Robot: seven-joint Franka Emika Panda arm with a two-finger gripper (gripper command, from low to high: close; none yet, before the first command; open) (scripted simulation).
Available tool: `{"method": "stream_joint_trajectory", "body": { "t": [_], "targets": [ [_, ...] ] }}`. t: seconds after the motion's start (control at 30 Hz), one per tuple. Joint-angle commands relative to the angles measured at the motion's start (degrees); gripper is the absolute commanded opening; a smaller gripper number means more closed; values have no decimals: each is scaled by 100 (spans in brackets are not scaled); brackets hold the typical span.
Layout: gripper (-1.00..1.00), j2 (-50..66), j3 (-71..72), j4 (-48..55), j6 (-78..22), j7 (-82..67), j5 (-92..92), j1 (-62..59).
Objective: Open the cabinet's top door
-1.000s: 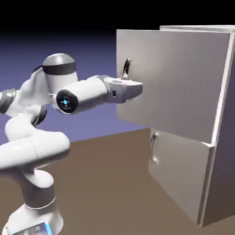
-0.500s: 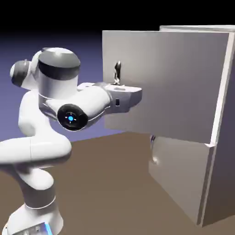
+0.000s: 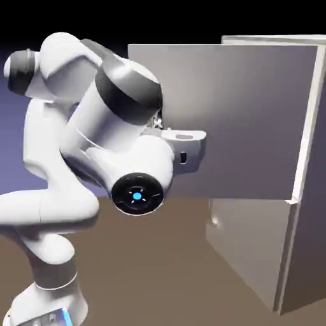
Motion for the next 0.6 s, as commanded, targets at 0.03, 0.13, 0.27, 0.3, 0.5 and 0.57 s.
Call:
{"method": "stream_joint_trajectory", "body": {
  "t": [0.03, 0.13, 0.27, 0.3, 0.5, 0.57],
  "targets": [
    [-100, 416, 67, 352, -11, -153, -288, 13],
    [-100, 1039, 173, 900, -37, -321, -692, 50],
    [-100, 1869, 325, 1670, -90, -421, -1168, 131],
    [-100, 2077, 364, 1869, -108, -425, -1275, 158],
    [-100, 3296, 590, 3092, -271, -280, -1814, 378],
    [100, 3297, 590, 3092, -271, -280, -1814, 378]
  ]
}}
